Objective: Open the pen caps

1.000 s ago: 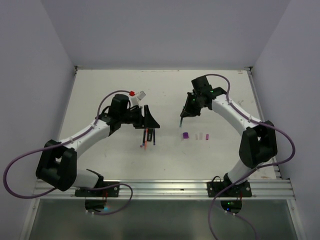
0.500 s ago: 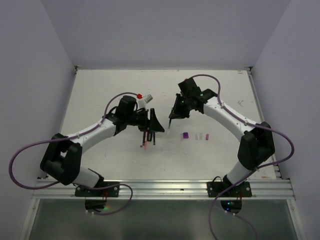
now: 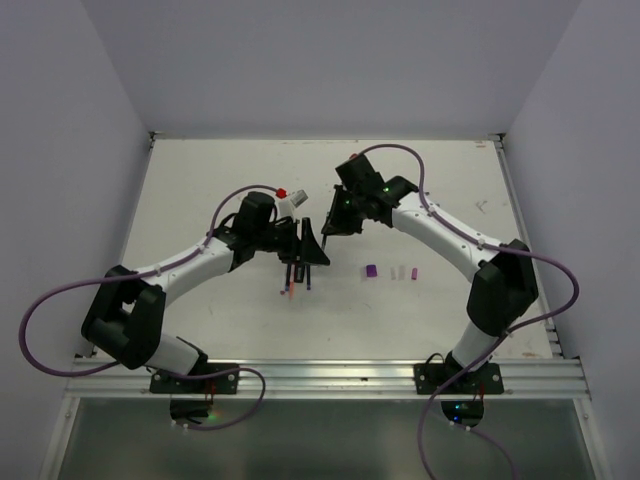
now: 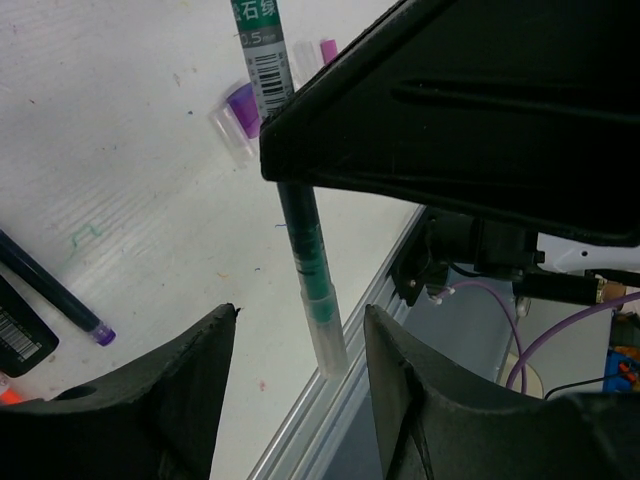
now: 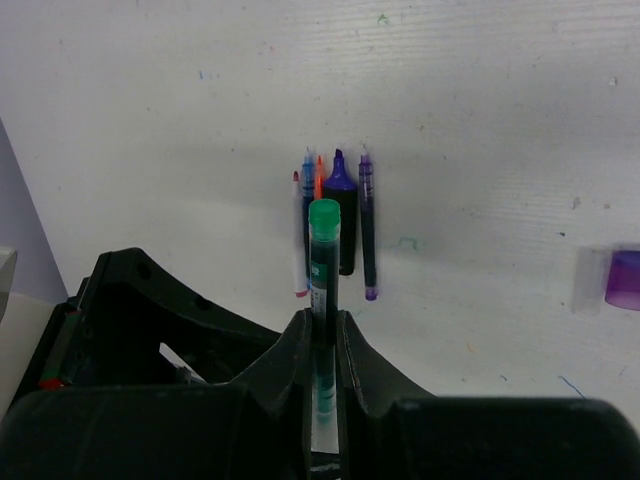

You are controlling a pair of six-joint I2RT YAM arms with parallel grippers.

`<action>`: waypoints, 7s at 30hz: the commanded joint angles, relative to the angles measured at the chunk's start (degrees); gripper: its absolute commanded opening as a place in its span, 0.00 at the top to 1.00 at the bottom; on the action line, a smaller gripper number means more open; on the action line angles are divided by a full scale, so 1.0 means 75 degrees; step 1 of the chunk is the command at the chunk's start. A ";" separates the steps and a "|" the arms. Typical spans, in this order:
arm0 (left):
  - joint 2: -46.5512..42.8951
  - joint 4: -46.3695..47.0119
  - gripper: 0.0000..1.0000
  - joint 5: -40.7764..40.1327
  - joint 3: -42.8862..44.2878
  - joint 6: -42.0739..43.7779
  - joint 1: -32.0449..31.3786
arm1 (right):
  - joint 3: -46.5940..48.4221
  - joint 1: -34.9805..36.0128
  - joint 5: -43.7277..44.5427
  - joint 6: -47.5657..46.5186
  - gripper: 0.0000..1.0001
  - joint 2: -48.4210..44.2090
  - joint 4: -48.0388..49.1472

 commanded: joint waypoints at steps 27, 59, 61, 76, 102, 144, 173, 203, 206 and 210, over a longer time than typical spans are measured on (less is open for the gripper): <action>-0.0101 0.0795 1.00 0.0792 -0.0049 -0.0036 -0.0031 | -0.0038 0.0136 -0.1489 -0.0219 0.92 0.0471 0.0787; -0.0476 0.8043 1.00 0.3474 -0.2380 -0.4227 0.0987 | -0.1101 0.0043 -0.3072 -0.0723 1.00 0.0193 0.3760; -0.0429 0.9192 1.00 0.3813 -0.2556 -0.4977 0.1198 | -0.1209 -0.0156 -0.3188 -0.0595 1.00 0.0039 0.4358; -0.1038 0.3743 1.00 0.2786 -0.2382 -0.1434 0.1234 | -0.2193 -0.1211 -0.4266 0.1338 1.00 0.0073 0.7770; -0.2081 -0.2076 1.00 -0.2432 -0.0272 0.1007 0.1281 | 0.0783 -0.0626 -0.2404 -0.2070 1.00 0.2276 -0.0361; -0.0782 -0.0810 1.00 -0.0615 -0.0471 0.0374 0.1258 | 0.1333 -0.0379 -0.1924 -0.2141 0.62 0.2828 -0.0712; 0.3544 0.0737 0.92 -0.0825 0.2131 -0.1254 -0.0910 | -0.1351 -0.3168 -0.1560 -0.2012 0.62 -0.1579 -0.1732; 0.3978 0.0901 0.55 -0.0497 0.2142 -0.1396 -0.1215 | -0.1503 -0.3450 -0.1619 -0.2106 0.62 -0.1579 -0.1650; 0.3756 0.0610 0.55 -0.0684 0.2154 -0.1116 -0.1215 | -0.1573 -0.3508 -0.1677 -0.1977 0.62 -0.1440 -0.1510; 0.3276 -0.0164 0.54 -0.1350 0.2317 -0.0436 -0.1203 | -0.1340 -0.3625 -0.1701 -0.1509 0.62 -0.1042 -0.1206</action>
